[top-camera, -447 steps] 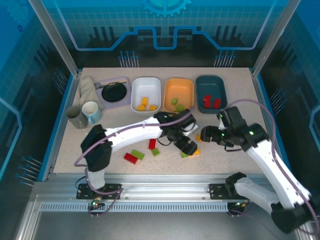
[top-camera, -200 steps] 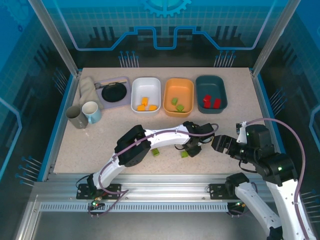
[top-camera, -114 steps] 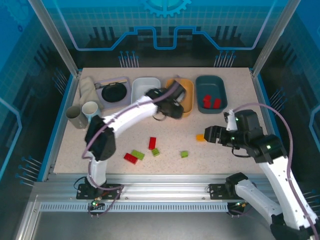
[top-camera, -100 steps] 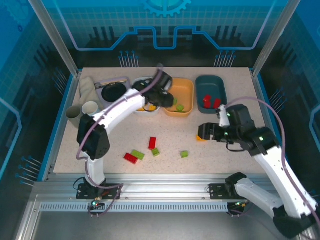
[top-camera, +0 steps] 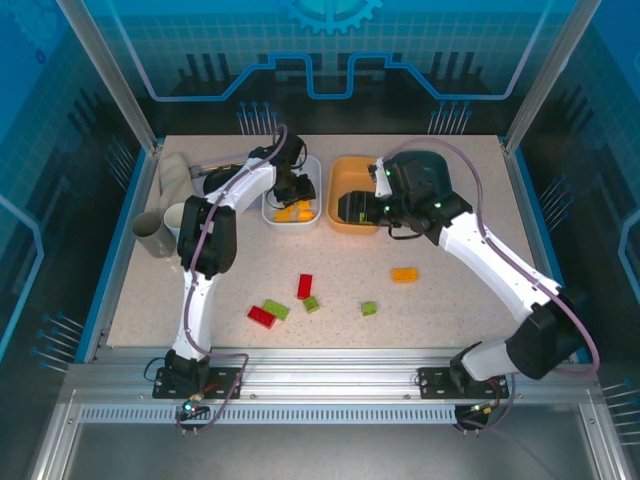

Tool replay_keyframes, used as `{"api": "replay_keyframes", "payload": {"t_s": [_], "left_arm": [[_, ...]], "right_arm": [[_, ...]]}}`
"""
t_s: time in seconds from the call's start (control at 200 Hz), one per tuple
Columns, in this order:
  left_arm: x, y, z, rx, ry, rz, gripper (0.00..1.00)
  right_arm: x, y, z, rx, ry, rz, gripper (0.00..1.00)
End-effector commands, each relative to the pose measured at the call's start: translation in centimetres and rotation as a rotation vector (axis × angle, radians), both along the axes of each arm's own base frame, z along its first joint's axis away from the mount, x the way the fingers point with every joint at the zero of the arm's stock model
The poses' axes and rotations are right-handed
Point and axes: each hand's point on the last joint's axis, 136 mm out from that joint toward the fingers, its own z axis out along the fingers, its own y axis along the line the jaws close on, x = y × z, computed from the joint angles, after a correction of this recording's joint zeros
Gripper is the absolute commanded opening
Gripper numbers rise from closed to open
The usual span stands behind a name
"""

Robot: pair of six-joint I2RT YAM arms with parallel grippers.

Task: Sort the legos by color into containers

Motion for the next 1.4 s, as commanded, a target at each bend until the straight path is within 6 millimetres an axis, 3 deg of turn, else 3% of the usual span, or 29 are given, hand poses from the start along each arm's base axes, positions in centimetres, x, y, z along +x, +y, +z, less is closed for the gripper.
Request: {"api": "replay_keyframes", "payload": {"t_s": [0.0, 0.245, 0.56, 0.82, 1.05, 1.19, 1.305, 1.391], "left_arm": [[0.3, -0.3, 1.0, -0.028, 0.02, 0.012, 0.31], [0.5, -0.4, -0.3, -0.028, 0.043, 0.014, 0.32], [1.0, -0.7, -0.9, -0.023, 0.055, 0.007, 0.34], [1.2, -1.0, -0.6, -0.029, 0.059, 0.004, 0.48], [1.7, -1.4, 3.7, -0.038, -0.027, -0.001, 0.56], [1.4, -0.6, 8.6, -0.041, -0.107, 0.035, 0.57], [-0.3, 0.7, 13.6, -0.055, -0.197, 0.098, 0.61], [-3.2, 2.1, 16.2, -0.067, -0.239, 0.14, 0.65]], "right_arm": [[3.2, 1.1, 2.7, 0.148, -0.071, -0.025, 0.81], [5.4, 1.4, 0.7, 0.187, 0.002, -0.054, 0.81], [4.6, 1.1, -0.3, 0.172, 0.028, -0.055, 0.81], [3.8, 0.2, -0.1, 0.143, 0.027, -0.066, 0.81], [2.3, -1.2, 0.2, 0.099, 0.018, -0.085, 0.81], [0.6, -1.8, -0.2, 0.007, 0.002, -0.053, 0.8], [-1.5, -1.1, -1.3, -0.119, -0.001, 0.019, 0.79], [-3.2, 0.2, -2.5, -0.197, 0.011, 0.075, 0.78]]}}
